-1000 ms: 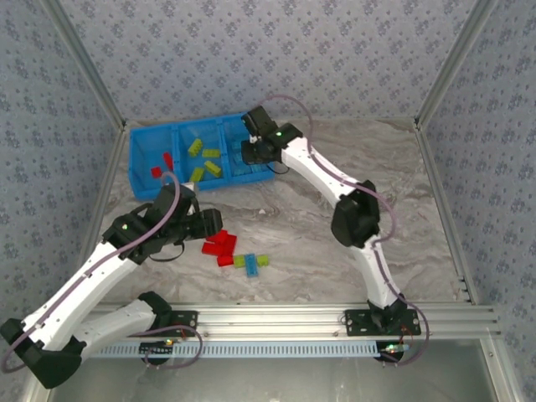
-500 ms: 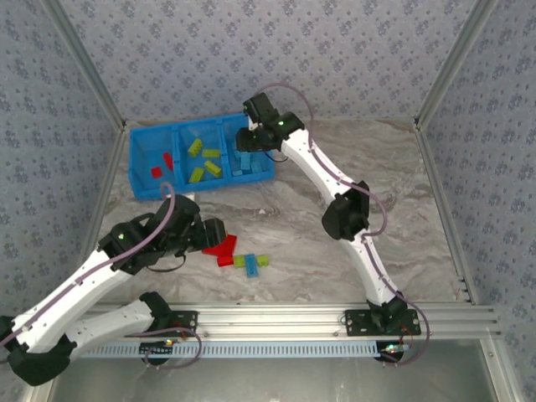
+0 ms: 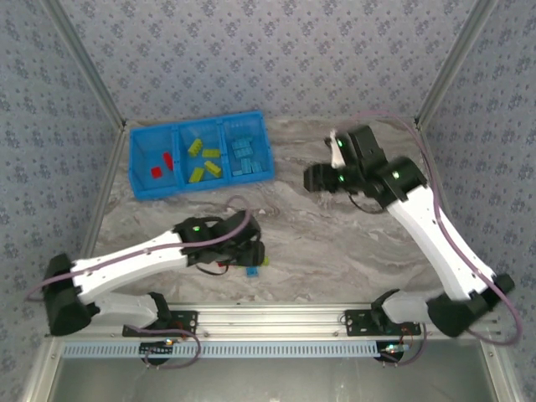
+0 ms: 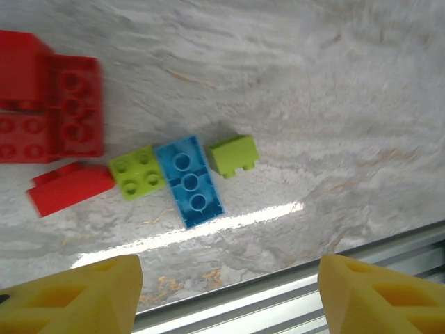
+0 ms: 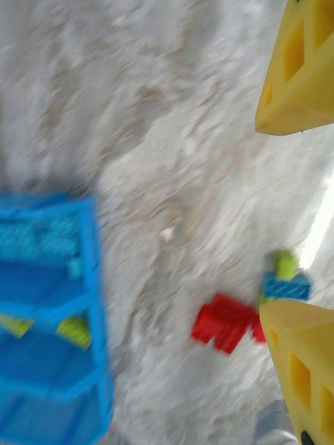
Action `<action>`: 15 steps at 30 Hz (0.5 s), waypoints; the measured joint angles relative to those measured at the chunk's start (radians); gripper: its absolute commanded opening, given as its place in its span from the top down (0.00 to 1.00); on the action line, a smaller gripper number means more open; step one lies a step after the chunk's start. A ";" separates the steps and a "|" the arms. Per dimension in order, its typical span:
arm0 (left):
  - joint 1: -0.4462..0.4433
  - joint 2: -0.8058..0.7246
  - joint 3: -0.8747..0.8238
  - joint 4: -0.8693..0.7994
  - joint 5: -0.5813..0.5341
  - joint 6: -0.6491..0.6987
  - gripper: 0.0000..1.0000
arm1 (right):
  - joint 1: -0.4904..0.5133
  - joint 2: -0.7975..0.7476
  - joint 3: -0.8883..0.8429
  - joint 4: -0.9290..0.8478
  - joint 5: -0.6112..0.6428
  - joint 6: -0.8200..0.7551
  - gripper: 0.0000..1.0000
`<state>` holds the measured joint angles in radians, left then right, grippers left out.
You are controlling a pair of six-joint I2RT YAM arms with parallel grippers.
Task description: Sort the legos into containers by color
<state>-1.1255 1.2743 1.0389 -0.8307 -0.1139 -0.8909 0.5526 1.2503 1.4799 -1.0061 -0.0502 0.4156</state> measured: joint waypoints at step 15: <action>-0.024 0.453 0.212 -0.040 -0.006 0.898 0.40 | -0.072 -0.216 -0.240 -0.126 0.062 0.025 0.23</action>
<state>-1.1500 1.7271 1.2510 -0.8711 -0.1200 0.0071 0.4801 1.0340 1.2404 -1.1324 0.0120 0.4404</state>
